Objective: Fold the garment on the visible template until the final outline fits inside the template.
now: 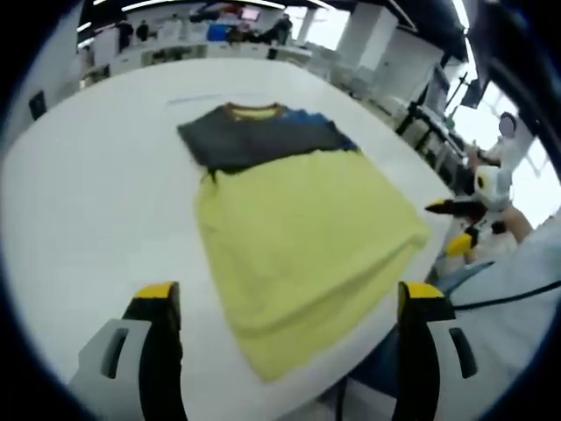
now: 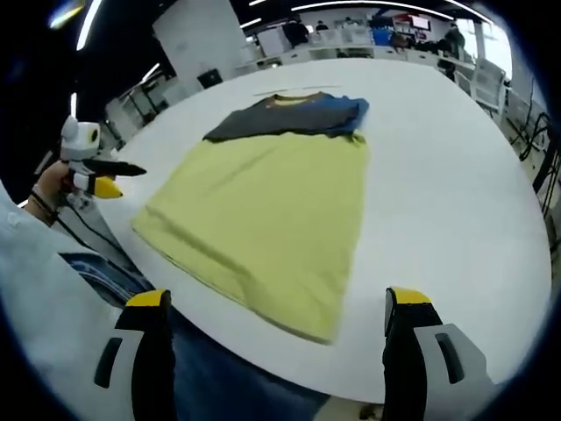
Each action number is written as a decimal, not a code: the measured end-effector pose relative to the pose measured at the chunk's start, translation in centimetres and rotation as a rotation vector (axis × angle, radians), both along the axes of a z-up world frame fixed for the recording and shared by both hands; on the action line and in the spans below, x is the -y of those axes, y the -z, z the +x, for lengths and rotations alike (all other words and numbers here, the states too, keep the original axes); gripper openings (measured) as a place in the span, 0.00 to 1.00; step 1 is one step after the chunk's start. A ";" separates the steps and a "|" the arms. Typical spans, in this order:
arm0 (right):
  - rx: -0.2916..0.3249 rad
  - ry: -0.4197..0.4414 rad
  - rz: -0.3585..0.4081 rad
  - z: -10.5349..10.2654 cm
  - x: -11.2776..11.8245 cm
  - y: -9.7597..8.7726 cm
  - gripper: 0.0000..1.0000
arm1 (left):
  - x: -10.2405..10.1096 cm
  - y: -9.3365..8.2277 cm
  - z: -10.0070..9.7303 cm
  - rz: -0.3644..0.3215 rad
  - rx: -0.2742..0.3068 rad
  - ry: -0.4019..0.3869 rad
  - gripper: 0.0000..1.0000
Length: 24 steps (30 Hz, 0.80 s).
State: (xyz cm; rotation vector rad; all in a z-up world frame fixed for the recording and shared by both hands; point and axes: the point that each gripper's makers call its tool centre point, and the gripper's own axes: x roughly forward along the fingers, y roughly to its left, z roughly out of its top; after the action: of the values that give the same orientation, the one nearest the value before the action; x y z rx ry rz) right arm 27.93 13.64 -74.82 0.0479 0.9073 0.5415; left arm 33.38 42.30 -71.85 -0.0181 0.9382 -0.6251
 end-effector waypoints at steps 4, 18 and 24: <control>-0.004 -0.001 0.000 -0.2 0.0 0.1 1.00 | -0.1 0.2 -0.6 -0.003 -0.014 -0.006 0.99; -0.024 -0.005 0.002 -1.1 -0.1 0.7 1.00 | -0.4 1.2 -2.7 -0.004 -0.062 -0.019 0.99; -0.019 0.004 0.004 -1.3 -0.1 0.8 1.00 | -0.3 1.4 -3.3 -0.009 -0.080 -0.015 0.97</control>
State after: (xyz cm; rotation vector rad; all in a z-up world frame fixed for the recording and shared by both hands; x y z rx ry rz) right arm 26.58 13.72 -75.63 0.0584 0.9243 0.5402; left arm 30.10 42.56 -73.26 -0.0587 1.0115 -0.6188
